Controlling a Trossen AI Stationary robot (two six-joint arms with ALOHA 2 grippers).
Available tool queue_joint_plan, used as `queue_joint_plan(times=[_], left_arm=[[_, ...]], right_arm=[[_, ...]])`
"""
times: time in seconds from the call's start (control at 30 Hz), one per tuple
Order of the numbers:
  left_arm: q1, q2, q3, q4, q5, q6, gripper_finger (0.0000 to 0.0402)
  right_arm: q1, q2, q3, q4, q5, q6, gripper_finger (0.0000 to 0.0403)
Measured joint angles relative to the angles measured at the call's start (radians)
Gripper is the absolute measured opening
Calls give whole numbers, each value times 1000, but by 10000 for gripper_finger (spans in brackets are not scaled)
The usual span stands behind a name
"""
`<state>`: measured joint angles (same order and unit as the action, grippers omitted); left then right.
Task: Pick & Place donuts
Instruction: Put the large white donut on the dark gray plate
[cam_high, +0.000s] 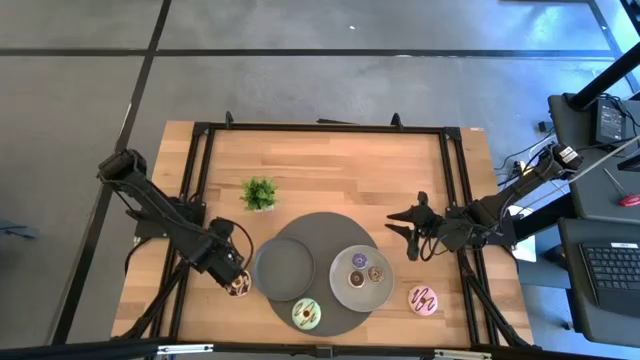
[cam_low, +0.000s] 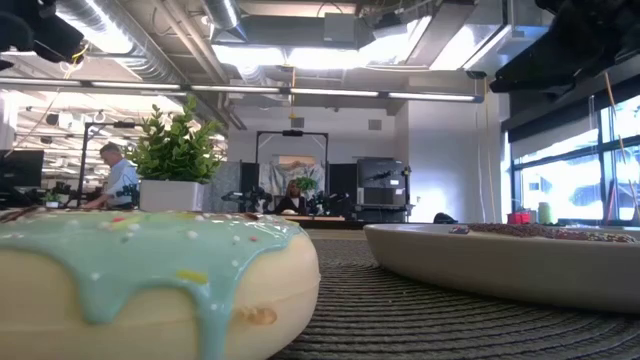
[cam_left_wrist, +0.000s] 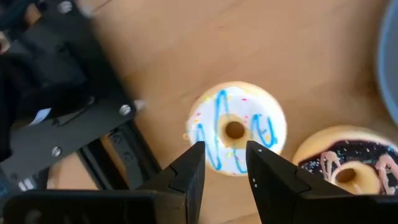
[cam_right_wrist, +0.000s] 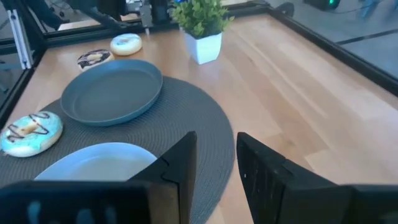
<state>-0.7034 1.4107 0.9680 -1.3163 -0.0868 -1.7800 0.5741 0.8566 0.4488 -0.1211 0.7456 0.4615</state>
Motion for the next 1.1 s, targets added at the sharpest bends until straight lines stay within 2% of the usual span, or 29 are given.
queue_joint_plan(times=[0.07,0.2,0.4,0.6,0.77,1.1], left_arm=[[-2,12,0,15,-1,39,112],[-3,29,-13,0,4,24,111],[-8,15,-125,76,16,22,111],[6,-23,-229,166,104,-12,111],[6,-40,-288,257,112,-40,111],[6,-41,-294,288,106,-58,109]], right_arm=[[-8,0,0,-2,-17,3,116],[-19,0,0,-2,-40,3,116],[-50,0,0,-2,-40,0,116],[-80,0,0,-2,-40,-3,116],[-108,0,0,-2,-40,-27,116],[-146,0,0,-2,-46,-26,116]])
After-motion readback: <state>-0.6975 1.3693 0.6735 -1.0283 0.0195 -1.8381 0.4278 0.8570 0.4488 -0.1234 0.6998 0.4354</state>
